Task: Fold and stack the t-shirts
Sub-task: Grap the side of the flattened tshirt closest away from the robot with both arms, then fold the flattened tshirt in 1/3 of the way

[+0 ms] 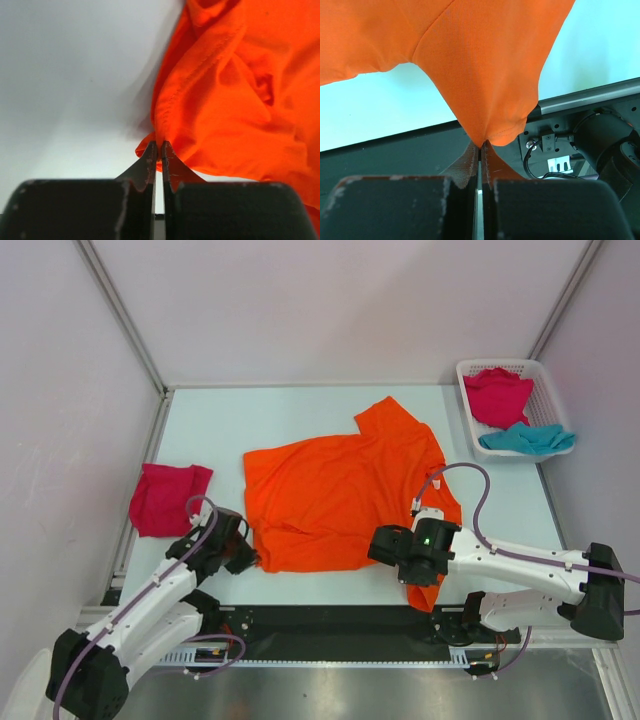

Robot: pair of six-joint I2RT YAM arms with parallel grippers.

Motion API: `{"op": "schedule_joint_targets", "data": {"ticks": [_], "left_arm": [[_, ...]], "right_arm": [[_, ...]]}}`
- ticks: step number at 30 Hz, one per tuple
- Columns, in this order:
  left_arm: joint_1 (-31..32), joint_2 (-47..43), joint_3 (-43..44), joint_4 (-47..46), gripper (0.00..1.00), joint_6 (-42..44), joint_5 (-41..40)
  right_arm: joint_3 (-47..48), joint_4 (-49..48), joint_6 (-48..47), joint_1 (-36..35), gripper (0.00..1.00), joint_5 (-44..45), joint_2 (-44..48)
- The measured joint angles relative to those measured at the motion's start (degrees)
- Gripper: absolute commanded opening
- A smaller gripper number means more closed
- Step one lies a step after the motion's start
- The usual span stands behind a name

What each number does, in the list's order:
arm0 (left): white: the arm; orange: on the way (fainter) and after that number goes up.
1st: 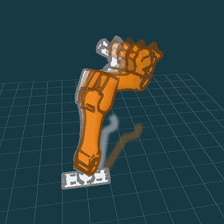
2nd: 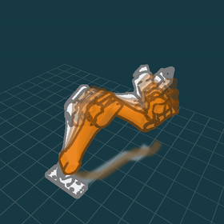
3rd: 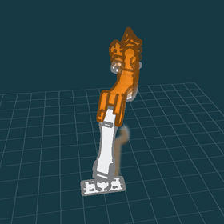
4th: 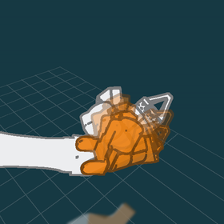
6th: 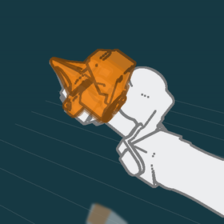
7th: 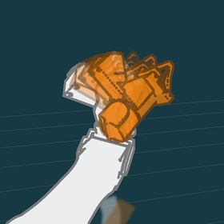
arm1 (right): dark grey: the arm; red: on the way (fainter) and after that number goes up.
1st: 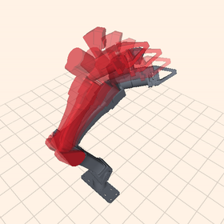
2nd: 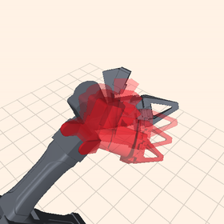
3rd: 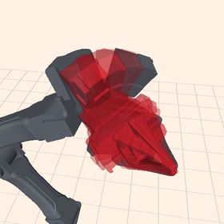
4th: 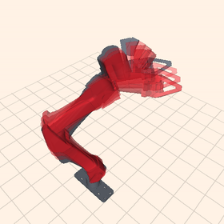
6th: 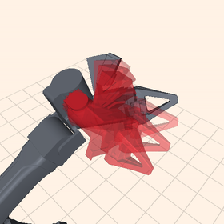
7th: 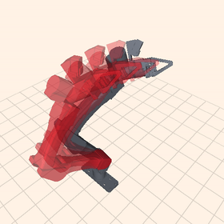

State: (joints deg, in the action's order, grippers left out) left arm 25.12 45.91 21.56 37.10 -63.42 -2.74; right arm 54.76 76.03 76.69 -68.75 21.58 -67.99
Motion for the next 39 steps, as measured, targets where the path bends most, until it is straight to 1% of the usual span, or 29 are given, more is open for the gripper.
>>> {"op": "schedule_joint_targets", "data": {"ticks": [1,14,22,25,27,29,32,34,37,39], "left_arm": [[0.0,-0.7,0.2,0.2,0.00,0.2,0.2],[0.0,-7.3,12.8,8.6,0.00,2.1,-0.4],[0.1,-10.9,15.9,15.6,0.01,2.4,-2.3],[0.0,-10.8,16.8,17.0,0.02,2.6,-3.3],[-0.1,-9.9,17.7,17.3,0.03,3.1,-3.9],[-0.9,-8.4,18.9,16.8,0.03,4.1,-4.2],[-4.0,-5.7,19.8,14.8,0.03,5.8,-3.9],[-7.2,-2.9,20.4,12.8,0.03,7.3,-3.0],[-10.7,2.2,22.1,9.8,0.03,9.5,-2.2],[-12.2,6.2,23.3,7.4,0.03,10.7,-1.6]], "right_arm": [[0.0,0.0,0.0,0.0,0.00,0.0,0.0],[0.4,0.0,0.2,-0.3,0.00,0.0,0.7],[1.4,0.3,0.7,-1.0,0.00,0.3,1.5],[2.7,0.2,-0.9,0.3,0.00,0.7,0.1],[3.9,0.1,-3.4,3.7,0.00,1.4,-0.9],[5.2,-0.1,-7.8,9.2,0.00,1.6,-1.1],[7.1,-2.7,-14.8,18.5,0.00,1.4,-0.7],[9.1,-5.2,-20.3,25.2,0.00,1.4,-1.4],[13.1,-8.2,-27.6,32.4,0.00,1.7,-4.6],[15.8,-10.7,-32.5,36.2,0.00,0.7,-8.5]]}}
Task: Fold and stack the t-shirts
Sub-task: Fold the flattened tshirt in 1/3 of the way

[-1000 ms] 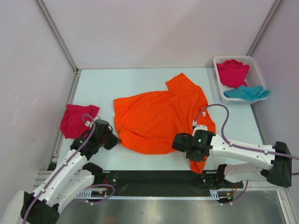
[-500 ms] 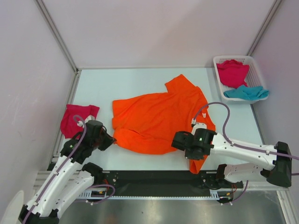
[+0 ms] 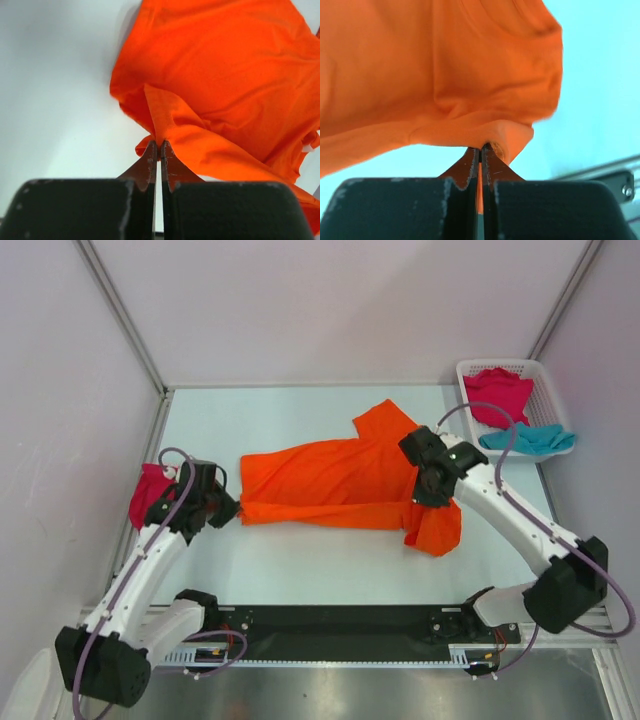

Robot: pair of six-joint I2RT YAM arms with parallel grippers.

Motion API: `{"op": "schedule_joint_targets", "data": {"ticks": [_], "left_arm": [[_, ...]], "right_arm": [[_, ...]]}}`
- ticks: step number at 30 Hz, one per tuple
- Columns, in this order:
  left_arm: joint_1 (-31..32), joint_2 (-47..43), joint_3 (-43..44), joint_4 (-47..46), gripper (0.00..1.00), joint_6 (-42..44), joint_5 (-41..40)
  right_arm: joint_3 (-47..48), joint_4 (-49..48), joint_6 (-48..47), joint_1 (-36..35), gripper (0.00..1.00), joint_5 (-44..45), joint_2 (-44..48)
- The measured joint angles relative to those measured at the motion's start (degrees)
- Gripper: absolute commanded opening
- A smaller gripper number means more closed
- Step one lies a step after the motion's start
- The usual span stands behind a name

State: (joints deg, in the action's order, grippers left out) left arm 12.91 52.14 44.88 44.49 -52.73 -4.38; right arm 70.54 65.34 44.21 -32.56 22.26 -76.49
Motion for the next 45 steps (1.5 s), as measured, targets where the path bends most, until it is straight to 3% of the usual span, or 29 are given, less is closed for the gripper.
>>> {"op": "schedule_joint_targets", "data": {"ticks": [7,14,17,20,22,26,30,40,45], "left_arm": [[-3.0,10.5,3.2,-6.6,0.03,2.3,0.3],[-4.9,18.8,5.4,-11.0,0.03,3.4,0.7],[-5.3,20.5,5.4,-12.0,0.09,3.5,1.2],[-5.5,21.7,5.5,-12.7,0.16,3.9,2.1],[-5.5,22.2,5.7,-12.9,0.24,4.4,2.5],[-5.6,22.6,6.6,-13.2,0.48,5.7,3.2],[-5.7,22.6,7.0,-13.4,0.62,6.7,3.3],[-5.7,21.6,7.0,-13.1,0.64,7.0,4.5],[-5.7,17.2,5.1,-13.0,0.64,7.3,5.5]], "right_arm": [[3.1,-7.8,-9.5,7.1,0.00,-4.9,-13.7],[9.9,-10.2,-13.9,8.0,0.00,-6.8,-25.1],[12.2,-10.6,-15.0,8.4,0.01,-7.3,-27.4],[13.8,-11.1,-15.9,9.3,0.12,-7.7,-29.2],[14.3,-11.2,-16.3,9.7,0.18,-7.8,-29.9],[15.2,-11.2,-17.6,10.4,0.33,-7.7,-30.2],[17.0,-11.0,-18.6,10.6,0.38,-6.5,-30.2],[19.6,-9.3,-19.5,10.7,0.40,-4.4,-27.9],[11.9,-9.5,-17.9,7.5,0.46,-3.6,-19.6]]}}
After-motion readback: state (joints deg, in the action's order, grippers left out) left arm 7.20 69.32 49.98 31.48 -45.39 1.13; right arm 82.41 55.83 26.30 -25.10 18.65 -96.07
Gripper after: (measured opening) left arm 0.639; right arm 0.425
